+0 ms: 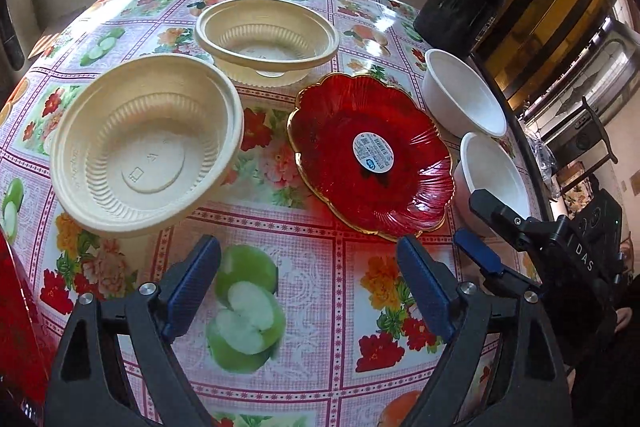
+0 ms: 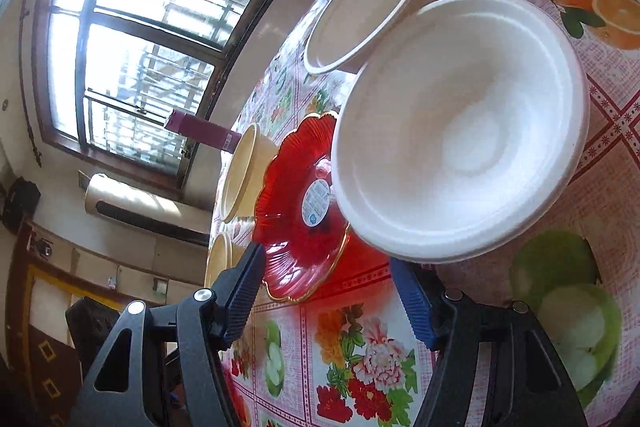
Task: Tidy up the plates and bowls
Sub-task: 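Carry the wedding plate to the table edge and open the left tool, then grasp the rim of the small red stickered plate with the left tool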
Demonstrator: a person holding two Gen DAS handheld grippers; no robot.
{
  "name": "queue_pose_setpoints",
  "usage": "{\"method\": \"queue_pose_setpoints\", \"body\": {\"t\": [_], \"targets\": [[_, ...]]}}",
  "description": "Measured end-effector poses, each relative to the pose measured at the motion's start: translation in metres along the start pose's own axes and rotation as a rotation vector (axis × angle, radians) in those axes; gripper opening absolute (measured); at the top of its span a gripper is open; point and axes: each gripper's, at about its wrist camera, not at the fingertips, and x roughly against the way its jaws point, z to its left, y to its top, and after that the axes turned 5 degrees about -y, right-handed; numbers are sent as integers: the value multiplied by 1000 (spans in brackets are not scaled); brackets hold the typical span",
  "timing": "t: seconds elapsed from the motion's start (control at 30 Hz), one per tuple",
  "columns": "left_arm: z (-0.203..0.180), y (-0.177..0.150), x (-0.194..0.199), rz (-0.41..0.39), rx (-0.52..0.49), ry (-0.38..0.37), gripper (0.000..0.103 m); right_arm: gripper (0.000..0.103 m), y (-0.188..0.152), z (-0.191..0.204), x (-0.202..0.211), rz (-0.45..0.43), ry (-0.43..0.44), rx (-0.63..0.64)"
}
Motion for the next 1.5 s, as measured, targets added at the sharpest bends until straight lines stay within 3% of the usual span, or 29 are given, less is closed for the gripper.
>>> {"method": "queue_pose_setpoints", "body": {"t": [0.4,0.63,0.7,0.77,0.9,1.13,1.37,1.5], "targets": [[16,24,-43,67,127,-40,90,66,5,9,-22,4,7,-31],[16,29,-51,62,147,-47,88,64,3,10,-24,-5,-6,-30],[14,30,-52,57,137,-43,83,63,4,9,-23,-7,-11,-32],[11,31,-54,52,123,-29,81,53,4,8,-25,-3,-28,-34],[4,34,-58,56,103,-16,64,42,5,5,-28,5,-44,-38],[-6,35,-47,56,67,-19,64,41,5,7,-29,4,-53,-24],[-1,40,-63,68,94,14,63,40,5,8,-29,6,-55,-21],[-4,44,-68,70,86,11,41,33,5,8,-30,11,-62,-19]]}}
